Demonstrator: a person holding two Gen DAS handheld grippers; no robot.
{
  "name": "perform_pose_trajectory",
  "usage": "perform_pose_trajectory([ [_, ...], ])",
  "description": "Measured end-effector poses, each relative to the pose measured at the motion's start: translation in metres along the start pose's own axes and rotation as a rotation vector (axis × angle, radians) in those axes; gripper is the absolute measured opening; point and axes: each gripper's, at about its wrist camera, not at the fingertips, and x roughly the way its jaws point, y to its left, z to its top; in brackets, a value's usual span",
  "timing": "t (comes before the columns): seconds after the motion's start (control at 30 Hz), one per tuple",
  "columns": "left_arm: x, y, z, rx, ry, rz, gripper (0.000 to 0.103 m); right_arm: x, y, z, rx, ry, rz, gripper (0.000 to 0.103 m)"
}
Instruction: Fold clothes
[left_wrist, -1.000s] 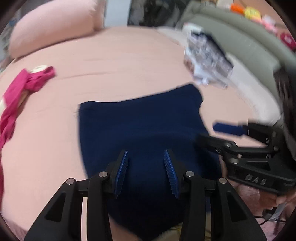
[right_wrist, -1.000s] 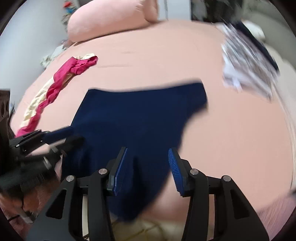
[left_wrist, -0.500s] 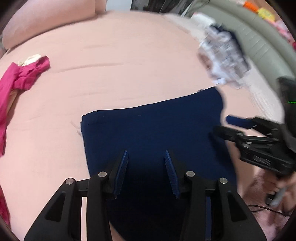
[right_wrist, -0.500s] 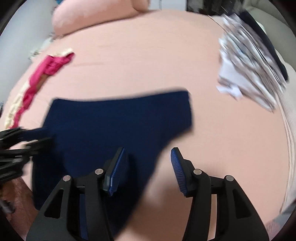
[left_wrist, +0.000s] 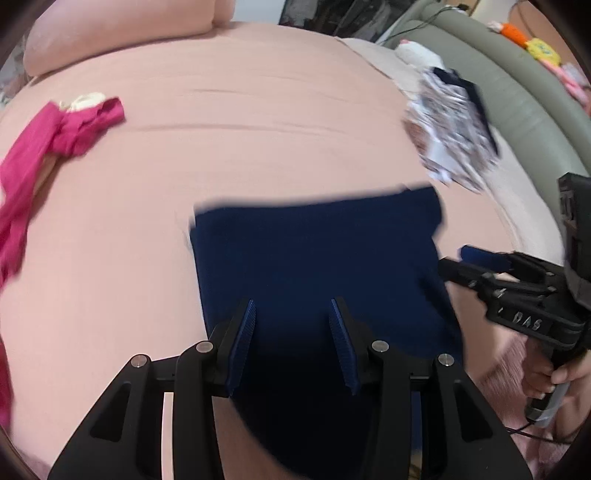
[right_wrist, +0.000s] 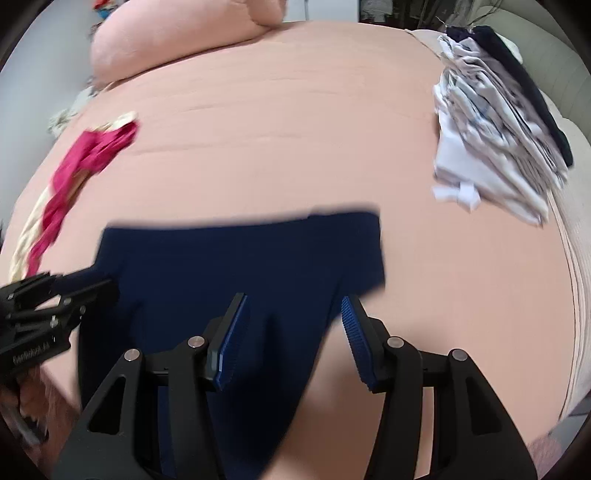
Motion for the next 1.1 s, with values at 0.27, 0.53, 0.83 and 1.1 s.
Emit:
perform_pose_trajectory([
  [0.27, -0.009, -0.006, -0.055, 0.070, 0.042, 0.145, 0.044, -0.010, 0.042, -0.080, -0.145, 0.068, -0.033, 0.054],
  [0.53, -0.024, 0.005, -0.069, 0.014, 0.070, 0.128, 0.044, -0.051, 0.003, -0.103, -0.205, 0.029, -0.090, 0.063],
  [0.83, -0.006, -0.008, -0.089, -0.036, 0.125, -0.080, 0.044, -0.036, -0.011, -0.140, -0.061, 0.144, 0.109, 0.063],
  [1.1, 0.000, -0.019, -0.090, -0.005, 0.095, -0.060, 0.044, -0.046, 0.003, -0.141, -0.115, 0.118, 0.182, 0.063],
])
